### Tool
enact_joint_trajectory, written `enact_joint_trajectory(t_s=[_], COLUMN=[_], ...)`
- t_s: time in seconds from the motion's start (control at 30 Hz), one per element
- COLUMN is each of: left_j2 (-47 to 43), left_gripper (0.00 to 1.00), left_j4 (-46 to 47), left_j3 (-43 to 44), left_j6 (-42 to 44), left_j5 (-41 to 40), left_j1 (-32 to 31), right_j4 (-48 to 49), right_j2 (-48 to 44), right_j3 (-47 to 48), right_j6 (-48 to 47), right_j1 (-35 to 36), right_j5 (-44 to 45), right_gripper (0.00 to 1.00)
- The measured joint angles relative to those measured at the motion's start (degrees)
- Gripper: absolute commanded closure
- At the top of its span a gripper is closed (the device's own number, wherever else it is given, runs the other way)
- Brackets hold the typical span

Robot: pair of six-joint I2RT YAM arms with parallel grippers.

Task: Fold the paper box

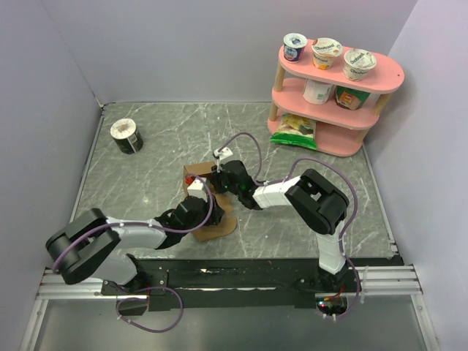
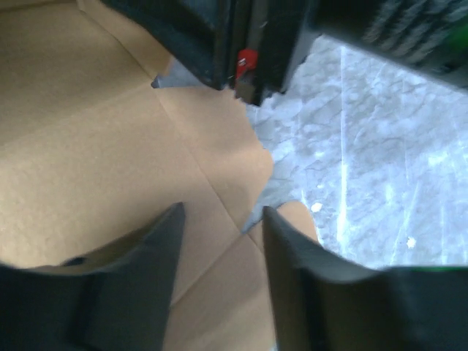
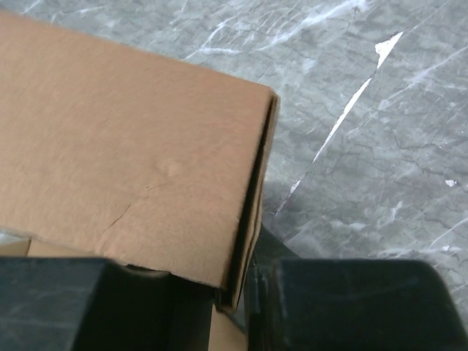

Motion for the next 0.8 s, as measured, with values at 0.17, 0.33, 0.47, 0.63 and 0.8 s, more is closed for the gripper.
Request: enact_joint_trajectory(t_s=[0.17,0.33,0.47,0.63,0.8], left_j2=[-6.2,-16.3,-23.9,-28.2,-25.6], left_gripper=[0.03,0.04,0.04,0.04,0.04], left_j4=[-7.6,-16.7,-22.3,-25.2,-26.3], left_j3=[1.8,5.3,8.8,10.7,10.6], left_j6=[1.5,3.5,6.0,8.7,9.3], left_j5=[-1.4,-4.1,-7.1,-9.1,-7.4], left_j1=[0.0,0.0,0.4,3.8,7.3], right_j4=[-0.5,-3.9,-10.0,-18.5,-26.1], right_j2=[-0.1,-1.3,-4.1,-7.7,-11.3], right_j3=[0.0,0.2,0.1,0.1,0.1], right_j6=[0.1,0.4,0.7,0.7,0.8], right_j1=[0.0,-0.5,-1.9,-3.1,-4.0], right_j5=[0.6,0.5,-0.1,-1.9,-5.3], right_gripper=[0.80,0.80,0.81,0.81,0.81])
